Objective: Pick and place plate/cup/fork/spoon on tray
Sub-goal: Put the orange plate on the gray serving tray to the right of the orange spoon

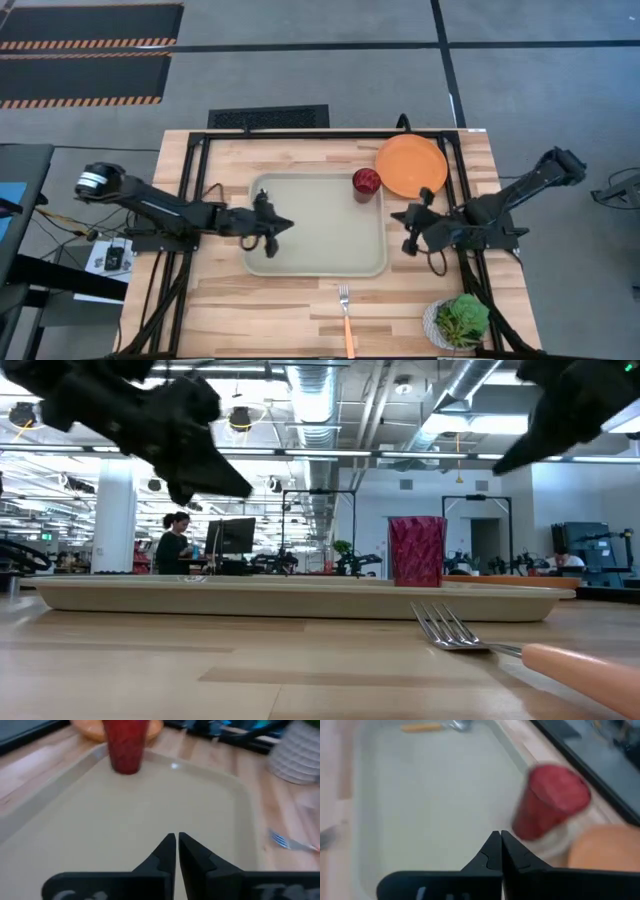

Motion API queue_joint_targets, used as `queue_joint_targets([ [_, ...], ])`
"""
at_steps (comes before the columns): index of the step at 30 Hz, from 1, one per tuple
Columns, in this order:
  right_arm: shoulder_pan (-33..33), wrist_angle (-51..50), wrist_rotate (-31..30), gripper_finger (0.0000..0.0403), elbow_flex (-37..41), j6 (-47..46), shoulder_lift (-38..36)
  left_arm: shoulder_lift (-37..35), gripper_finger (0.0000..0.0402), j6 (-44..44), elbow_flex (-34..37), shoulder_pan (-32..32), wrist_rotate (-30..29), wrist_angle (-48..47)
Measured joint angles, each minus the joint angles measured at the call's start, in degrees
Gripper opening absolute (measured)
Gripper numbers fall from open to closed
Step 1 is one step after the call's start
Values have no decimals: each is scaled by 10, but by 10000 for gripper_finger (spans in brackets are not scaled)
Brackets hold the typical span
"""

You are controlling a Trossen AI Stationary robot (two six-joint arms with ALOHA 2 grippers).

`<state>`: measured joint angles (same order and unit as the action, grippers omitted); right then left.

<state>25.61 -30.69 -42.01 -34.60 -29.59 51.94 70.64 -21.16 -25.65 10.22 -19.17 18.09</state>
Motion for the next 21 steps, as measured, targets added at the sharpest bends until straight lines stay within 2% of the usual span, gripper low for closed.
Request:
queue_joint_targets([
  [7, -131, -126, 97, 23, 0, -34, 20, -163, 9, 29, 79, 10, 30, 6],
  [11, -208, -151, 144, 69, 0, 1, 46, -246, 9, 55, 108, 11, 39, -10],
  [15, -276, -129, 174, 129, 0, 49, 78, -318, 9, 75, 126, 11, 39, -37],
  [21, -382, -102, 201, 203, 0, 129, 148, -404, 9, 103, 133, 11, 35, -132],
])
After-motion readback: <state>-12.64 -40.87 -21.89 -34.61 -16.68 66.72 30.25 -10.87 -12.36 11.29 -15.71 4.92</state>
